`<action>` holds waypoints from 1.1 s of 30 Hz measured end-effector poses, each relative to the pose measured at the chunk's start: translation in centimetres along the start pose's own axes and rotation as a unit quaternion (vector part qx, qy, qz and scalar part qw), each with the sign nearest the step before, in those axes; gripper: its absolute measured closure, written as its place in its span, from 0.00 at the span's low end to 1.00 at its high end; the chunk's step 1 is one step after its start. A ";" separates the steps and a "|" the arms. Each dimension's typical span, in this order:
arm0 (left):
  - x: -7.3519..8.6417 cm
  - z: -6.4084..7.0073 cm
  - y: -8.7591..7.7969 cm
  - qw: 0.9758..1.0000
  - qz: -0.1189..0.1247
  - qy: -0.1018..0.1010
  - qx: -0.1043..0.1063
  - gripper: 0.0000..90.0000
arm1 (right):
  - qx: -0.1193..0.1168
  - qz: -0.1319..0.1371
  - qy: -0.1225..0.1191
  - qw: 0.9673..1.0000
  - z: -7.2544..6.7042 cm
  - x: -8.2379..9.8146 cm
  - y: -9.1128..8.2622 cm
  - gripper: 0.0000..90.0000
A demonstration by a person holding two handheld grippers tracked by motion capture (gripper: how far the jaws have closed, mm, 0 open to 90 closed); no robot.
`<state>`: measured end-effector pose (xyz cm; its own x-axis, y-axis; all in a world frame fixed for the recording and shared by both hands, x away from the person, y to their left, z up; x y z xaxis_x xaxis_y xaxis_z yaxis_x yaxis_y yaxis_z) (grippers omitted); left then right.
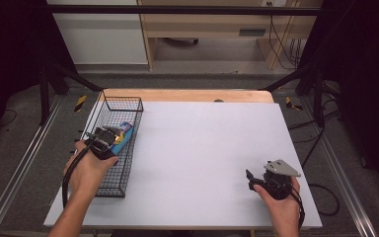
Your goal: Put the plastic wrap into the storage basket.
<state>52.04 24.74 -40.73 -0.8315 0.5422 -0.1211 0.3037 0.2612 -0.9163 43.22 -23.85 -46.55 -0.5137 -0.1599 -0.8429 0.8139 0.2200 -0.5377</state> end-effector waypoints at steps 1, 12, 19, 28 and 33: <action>0.0 0.0 0.0 1.000 0.000 0.000 -0.001 0.35 | -0.001 0.000 0.000 1.000 0.0 0.0 0.0 0.20; -0.2 0.3 0.1 1.000 -0.001 0.005 -0.007 0.35 | -0.002 -0.002 0.000 1.000 -0.1 0.0 0.0 0.20; -0.1 0.3 0.1 1.000 -0.001 0.005 -0.007 0.35 | -0.003 -0.004 -0.003 1.000 -0.2 0.1 0.1 0.20; 0.1 0.2 -1.2 0.999 0.031 0.010 -0.019 0.32 | -0.005 -0.006 -0.004 1.000 -0.2 0.1 0.2 0.20; 0.6 0.0 -2.3 0.998 0.056 0.005 -0.021 0.29 | -0.005 -0.005 -0.003 1.000 -0.2 0.1 0.2 0.20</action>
<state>50.80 24.43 -38.68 -0.7868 0.5778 -0.2168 0.4133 0.2325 -0.8804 43.25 -23.61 -46.72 -0.5201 -0.1688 -0.8372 0.8056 0.2285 -0.5466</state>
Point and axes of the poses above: each handheld gripper's, and its own axes: y roughly forward along the jaws, x roughly out of its underside, z roughly to its right, the point moved 2 cm from there along y, roughly forward along the jaws, and after that the axes turned 5 degrees about y, right-handed, at the moved point
